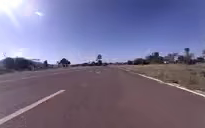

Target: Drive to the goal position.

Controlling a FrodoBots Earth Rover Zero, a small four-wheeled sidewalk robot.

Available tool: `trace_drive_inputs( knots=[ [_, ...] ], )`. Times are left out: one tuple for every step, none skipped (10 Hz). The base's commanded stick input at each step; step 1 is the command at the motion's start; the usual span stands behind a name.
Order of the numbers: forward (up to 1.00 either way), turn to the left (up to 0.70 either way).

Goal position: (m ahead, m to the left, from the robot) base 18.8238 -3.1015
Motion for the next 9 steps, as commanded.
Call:
trace_drive_inputs(
  knots=[
    [1.00,0.00],
    [1.00,0.00],
    [1.00,-0.07],
    [1.00,-0.28],
    [1.00,-0.32],
    [1.00,-0.12],
    [1.00,-0.09],
    [1.00,-0.30],
    [1.00,-0.24]
  ],
)
